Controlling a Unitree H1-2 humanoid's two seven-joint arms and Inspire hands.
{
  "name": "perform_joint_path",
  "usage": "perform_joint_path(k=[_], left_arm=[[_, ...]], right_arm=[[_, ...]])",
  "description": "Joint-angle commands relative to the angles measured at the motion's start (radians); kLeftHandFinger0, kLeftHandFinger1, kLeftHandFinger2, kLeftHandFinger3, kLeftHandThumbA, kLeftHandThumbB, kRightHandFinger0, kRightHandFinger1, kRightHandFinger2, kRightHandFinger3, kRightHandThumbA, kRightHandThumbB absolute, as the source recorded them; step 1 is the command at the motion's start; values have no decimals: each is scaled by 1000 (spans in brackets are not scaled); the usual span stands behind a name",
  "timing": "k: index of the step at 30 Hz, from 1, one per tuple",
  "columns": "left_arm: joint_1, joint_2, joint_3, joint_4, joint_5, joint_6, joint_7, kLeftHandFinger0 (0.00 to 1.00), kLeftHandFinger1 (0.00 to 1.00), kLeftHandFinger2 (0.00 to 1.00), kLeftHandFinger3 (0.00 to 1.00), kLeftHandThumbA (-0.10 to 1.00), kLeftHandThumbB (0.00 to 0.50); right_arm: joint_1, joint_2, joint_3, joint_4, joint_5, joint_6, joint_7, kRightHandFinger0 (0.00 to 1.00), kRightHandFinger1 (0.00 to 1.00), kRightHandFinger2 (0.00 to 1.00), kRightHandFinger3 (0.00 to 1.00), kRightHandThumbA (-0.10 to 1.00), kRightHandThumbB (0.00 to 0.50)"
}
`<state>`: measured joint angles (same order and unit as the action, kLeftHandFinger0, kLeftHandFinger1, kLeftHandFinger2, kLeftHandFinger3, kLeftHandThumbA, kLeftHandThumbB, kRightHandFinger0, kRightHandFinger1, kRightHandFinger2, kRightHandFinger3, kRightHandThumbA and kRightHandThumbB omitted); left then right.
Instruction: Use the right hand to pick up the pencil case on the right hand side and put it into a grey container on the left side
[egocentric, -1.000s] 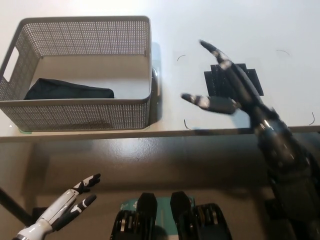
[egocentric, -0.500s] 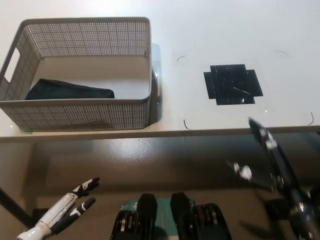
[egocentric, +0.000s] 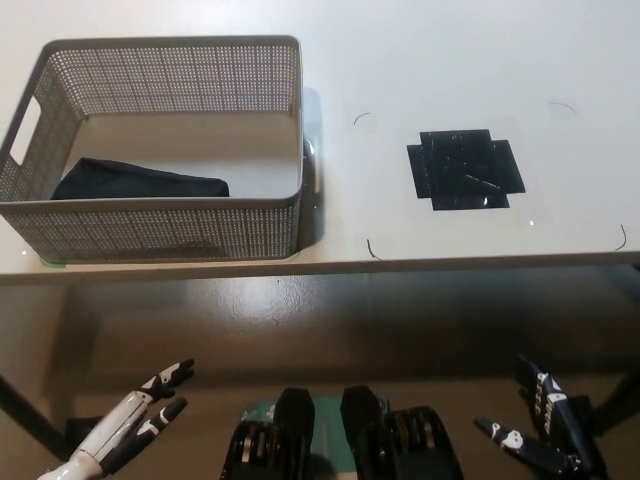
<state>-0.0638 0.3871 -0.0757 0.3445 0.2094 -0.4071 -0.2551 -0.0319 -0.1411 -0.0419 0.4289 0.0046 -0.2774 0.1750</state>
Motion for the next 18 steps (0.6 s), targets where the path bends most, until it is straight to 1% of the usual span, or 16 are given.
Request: perform_joint_path(k=[1, 3, 4, 5, 6, 8, 10, 13, 15, 16, 18], left_arm=[[8, 4, 31, -3, -12, 8, 50, 1000, 1000, 1000, 1000, 1000, 340], [13, 3, 35, -6, -22, 14, 41, 1000, 1000, 1000, 1000, 1000, 328], [14, 3, 37, -8, -27, 16, 36, 1000, 1000, 1000, 1000, 1000, 327], [15, 3, 39, -11, -20, 17, 41, 1000, 1000, 1000, 1000, 1000, 327], [19, 2, 41, -14, -19, 19, 43, 1000, 1000, 1000, 1000, 1000, 326], [30, 4, 42, -20, -12, 10, 44, 1000, 1000, 1000, 1000, 1000, 319], [29, 4, 46, -19, -11, 7, 48, 1000, 1000, 1000, 1000, 1000, 317], [41, -3, 49, -26, -17, 16, 47, 1000, 1000, 1000, 1000, 1000, 319], [45, -8, 52, -20, -31, 8, 45, 1000, 1000, 1000, 1000, 1000, 298], [47, -10, 52, -20, -31, 8, 47, 1000, 1000, 1000, 1000, 1000, 302], [47, -13, 51, -12, -34, -8, 47, 1000, 1000, 1000, 1000, 1000, 279]], right_arm=[[-42, -9, -31, 31, 123, -119, 58, 1000, 1000, 1000, 1000, 1000, 282], [-51, -7, -37, 54, 137, -118, 67, 1000, 1000, 1000, 1000, 1000, 290], [-55, -5, -39, 61, 144, -119, 71, 1000, 1000, 1000, 1000, 1000, 291], [-59, -2, -40, 62, 150, -112, 74, 1000, 1000, 1000, 1000, 1000, 307], [-58, -2, -39, 63, 151, -112, 76, 1000, 1000, 1000, 1000, 1000, 306], [-57, -2, -36, 66, 153, -117, 80, 1000, 1000, 1000, 1000, 1000, 288], [-67, -3, -33, 74, 152, -121, 81, 1000, 1000, 1000, 1000, 1000, 281], [-66, -10, -29, 69, 149, -111, 81, 1000, 1000, 1000, 1000, 1000, 291], [-65, -12, -29, 66, 149, -109, 81, 1000, 1000, 1000, 1000, 1000, 281], [-65, -14, -28, 67, 141, -113, 76, 1000, 1000, 1000, 1000, 1000, 276], [-62, -17, -28, 66, 138, -115, 75, 1000, 1000, 1000, 1000, 1000, 257]])
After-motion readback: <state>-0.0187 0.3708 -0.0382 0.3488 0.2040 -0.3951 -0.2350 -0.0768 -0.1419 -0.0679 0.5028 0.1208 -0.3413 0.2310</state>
